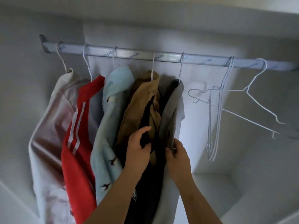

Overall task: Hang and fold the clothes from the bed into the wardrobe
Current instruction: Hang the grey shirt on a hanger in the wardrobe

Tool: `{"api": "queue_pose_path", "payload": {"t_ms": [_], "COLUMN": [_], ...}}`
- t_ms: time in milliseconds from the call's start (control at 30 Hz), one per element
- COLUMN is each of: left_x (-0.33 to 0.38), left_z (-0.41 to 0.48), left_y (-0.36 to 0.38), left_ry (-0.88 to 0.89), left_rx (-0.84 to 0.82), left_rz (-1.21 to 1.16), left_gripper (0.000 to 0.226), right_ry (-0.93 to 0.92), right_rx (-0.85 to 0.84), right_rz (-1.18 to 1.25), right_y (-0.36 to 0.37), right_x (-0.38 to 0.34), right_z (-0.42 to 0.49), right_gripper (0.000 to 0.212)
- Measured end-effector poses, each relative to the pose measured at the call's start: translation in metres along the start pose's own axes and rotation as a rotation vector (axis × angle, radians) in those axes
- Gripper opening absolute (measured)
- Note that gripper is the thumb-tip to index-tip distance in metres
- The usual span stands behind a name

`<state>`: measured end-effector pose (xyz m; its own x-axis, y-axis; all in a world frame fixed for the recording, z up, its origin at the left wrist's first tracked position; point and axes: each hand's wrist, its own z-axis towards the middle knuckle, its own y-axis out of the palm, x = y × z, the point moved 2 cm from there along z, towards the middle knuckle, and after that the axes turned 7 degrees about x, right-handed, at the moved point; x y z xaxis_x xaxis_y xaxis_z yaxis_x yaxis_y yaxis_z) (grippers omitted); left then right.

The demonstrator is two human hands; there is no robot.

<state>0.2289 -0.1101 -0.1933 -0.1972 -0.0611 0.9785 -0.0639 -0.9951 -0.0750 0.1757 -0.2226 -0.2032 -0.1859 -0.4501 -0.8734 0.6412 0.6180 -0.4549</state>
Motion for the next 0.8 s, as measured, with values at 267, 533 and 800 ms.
{"api": "queue_pose_path", "payload": {"t_ms": [267, 533, 800], "left_x": [-0.033, -0.049, -0.051], "left_z": [-0.054, -0.138, -0.300], "left_y": [-0.028, -0.031, -0.023], "left_ry": [-0.065, -0.372, -0.626], "left_rx": [0.004, -0.229, -0.475], "left_rz": [0.071, 0.115, 0.165], "left_gripper": [0.036, 0.022, 0.018], "right_ry": [0.121, 0.352, 0.699], "right_rx": [0.098, 0.111, 0.153], "right_rz": [0.030, 0.130, 0.276], "right_y": [-0.004, -0.038, -0.121], "right_x": [0.027, 0.060, 0.130], "right_z": [-0.066, -0.151, -0.312], "right_gripper": [0.048, 0.033, 0.010]}}
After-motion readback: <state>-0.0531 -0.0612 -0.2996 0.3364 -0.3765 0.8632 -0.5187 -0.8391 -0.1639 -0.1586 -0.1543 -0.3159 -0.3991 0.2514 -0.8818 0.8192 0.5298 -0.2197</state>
